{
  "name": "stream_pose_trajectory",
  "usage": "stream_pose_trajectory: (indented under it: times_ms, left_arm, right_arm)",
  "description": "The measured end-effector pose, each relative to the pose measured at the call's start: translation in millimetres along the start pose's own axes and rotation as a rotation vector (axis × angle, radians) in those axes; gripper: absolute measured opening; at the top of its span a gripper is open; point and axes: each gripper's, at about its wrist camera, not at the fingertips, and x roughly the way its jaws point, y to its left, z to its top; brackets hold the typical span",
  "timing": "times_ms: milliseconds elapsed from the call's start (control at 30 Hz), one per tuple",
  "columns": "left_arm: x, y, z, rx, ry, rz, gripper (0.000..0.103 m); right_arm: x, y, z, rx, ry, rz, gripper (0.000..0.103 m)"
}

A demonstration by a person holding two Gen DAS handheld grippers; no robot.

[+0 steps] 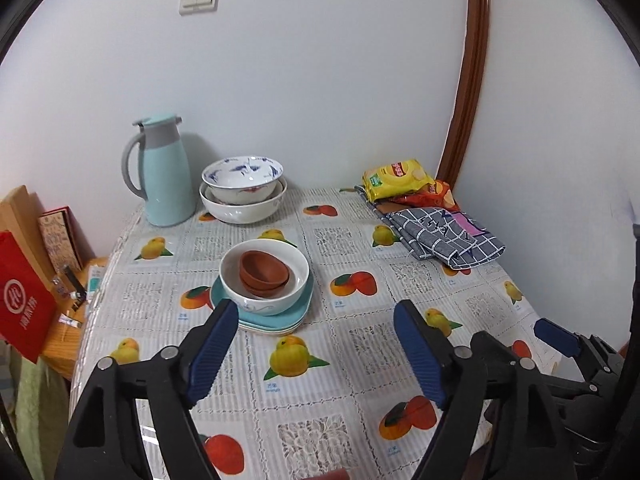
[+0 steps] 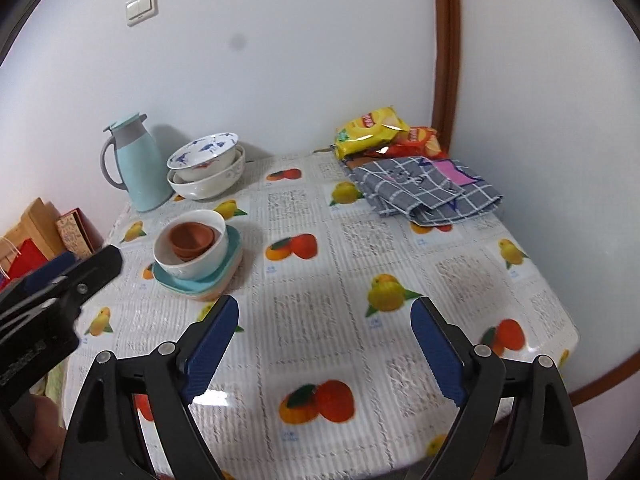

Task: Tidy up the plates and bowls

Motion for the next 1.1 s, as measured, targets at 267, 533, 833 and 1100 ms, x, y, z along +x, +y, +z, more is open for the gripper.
stream_pose_trajectory:
  times_ms: [267,533,833,1100]
  left_arm:
    - [-21,-8,-15,-0.003,-0.018,0.037,0.089]
    - [-30,-15,-25,-0.001,-0.023,0.032,0.091]
    - [-31,-17,-30,-0.003,-0.010,0.019,0.091]
    - [-32,-16,-30,-0.003,-0.007,0.022,0.091]
  right_arm:
    - [-30,-11,-19,-0.008,-0.039,-0.053,0.090]
    - [-49,-19,-32,-0.010,-0.055,-0.060,0.090]
    - [-55,-21,-36,-0.009,-0.061,-0.067,0.090]
    - [-57,-19,-38,-0.012,-0.063,-0.064,0.090]
